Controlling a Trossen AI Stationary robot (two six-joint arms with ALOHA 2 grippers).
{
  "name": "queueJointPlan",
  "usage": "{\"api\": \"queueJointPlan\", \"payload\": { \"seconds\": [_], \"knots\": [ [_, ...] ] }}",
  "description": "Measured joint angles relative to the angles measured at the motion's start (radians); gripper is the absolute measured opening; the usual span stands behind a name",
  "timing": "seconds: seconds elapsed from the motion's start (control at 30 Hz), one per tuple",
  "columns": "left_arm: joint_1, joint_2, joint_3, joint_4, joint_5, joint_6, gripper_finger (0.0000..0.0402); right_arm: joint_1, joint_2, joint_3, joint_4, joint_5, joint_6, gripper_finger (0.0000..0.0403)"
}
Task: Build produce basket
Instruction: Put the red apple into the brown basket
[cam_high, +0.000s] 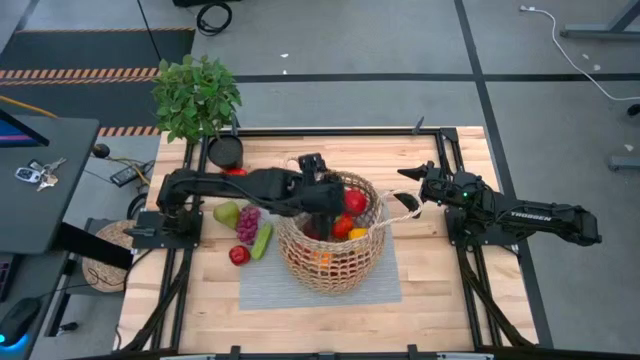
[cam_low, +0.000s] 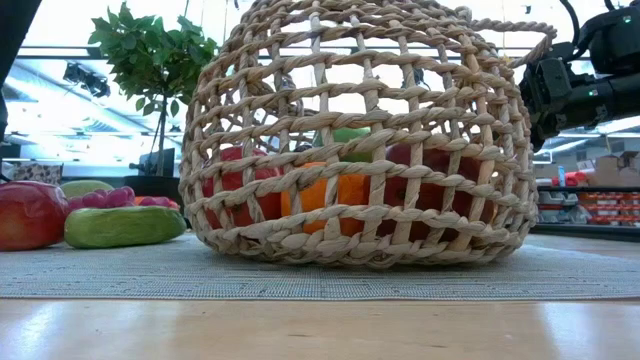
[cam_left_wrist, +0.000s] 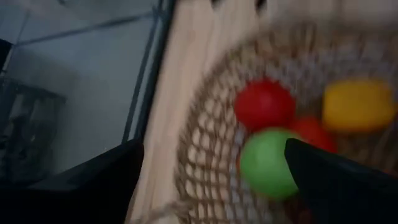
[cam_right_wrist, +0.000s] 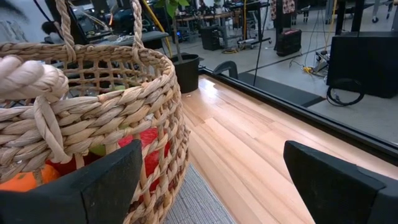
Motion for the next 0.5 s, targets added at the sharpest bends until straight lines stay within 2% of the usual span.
{"api": "queueJointPlan", "payload": {
  "seconds": [0.2, 0.37, 0.5],
  "knots": [
    [-0.012, -0.02, 0.164, -0.035, -0.001, -0.022, 0.0396, 0.0, 0.0, 0.0, 0.0, 0.0, 0.0, 0.0394],
    [-0.064, -0.052, 0.17, -0.138, -0.006, -0.122, 0.0387, 0.0, 0.0, 0.0, 0.001, 0.0, 0.0, 0.0394],
    [-0.137, -0.072, 0.169, -0.313, -0.112, -0.291, 0.0377, 0.0, 0.0, 0.0, 0.008, 0.0, 0.0, 0.0394]
  ]
}}
